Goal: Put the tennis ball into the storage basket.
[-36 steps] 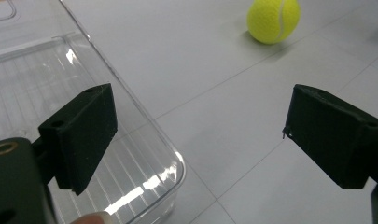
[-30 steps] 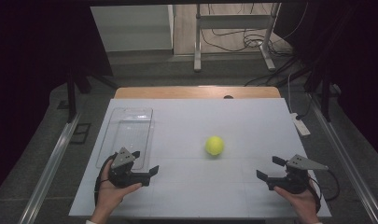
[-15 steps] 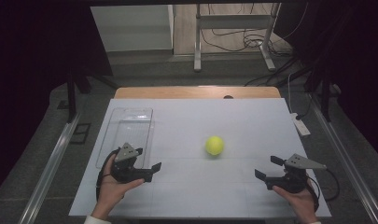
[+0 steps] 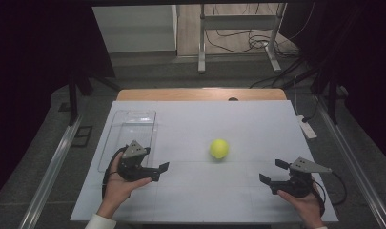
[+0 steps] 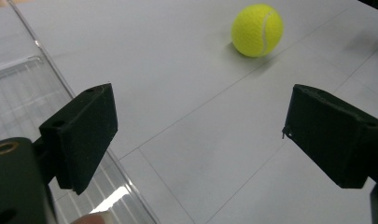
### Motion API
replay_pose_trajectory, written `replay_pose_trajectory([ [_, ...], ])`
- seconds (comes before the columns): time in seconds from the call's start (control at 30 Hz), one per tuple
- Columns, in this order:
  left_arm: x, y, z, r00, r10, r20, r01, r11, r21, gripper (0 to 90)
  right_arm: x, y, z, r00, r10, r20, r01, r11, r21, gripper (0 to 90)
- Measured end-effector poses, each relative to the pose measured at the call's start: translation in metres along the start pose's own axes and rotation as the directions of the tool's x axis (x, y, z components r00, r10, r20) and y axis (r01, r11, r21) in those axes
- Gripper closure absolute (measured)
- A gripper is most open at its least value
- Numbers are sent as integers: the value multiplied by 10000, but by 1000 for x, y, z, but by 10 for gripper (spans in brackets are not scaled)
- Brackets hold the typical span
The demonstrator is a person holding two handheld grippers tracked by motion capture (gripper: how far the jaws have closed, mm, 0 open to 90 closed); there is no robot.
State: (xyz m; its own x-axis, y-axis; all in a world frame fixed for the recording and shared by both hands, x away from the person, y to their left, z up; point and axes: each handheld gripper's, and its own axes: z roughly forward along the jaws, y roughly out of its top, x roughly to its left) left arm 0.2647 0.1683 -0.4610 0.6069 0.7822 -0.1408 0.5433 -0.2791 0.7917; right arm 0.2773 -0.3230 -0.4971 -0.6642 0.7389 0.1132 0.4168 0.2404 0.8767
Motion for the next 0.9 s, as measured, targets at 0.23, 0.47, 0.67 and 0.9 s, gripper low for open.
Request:
replay_pose_trajectory([
  [0.23, -3, 9, 7, 9999, 121, 101, -121, 9999, 60, 105, 1, 0, 1, 10000, -67, -21, 68, 9999, 92, 89],
  [0.47, -7, 17, 14, 9992, 320, 222, -323, 9993, 171, 102, 1, -1, 1, 10000, -53, -9, 53, 10000, 79, 89],
  [0.67, -11, 27, 23, 9986, 456, 274, -461, 9988, 174, 100, 1, -1, 2, 10000, -83, 2, 83, 9999, 103, 89],
  [0.9, -15, 34, 30, 9976, 589, 378, -598, 9979, 234, 99, 0, -1, 1, 10000, -78, 30, 77, 9999, 95, 89],
])
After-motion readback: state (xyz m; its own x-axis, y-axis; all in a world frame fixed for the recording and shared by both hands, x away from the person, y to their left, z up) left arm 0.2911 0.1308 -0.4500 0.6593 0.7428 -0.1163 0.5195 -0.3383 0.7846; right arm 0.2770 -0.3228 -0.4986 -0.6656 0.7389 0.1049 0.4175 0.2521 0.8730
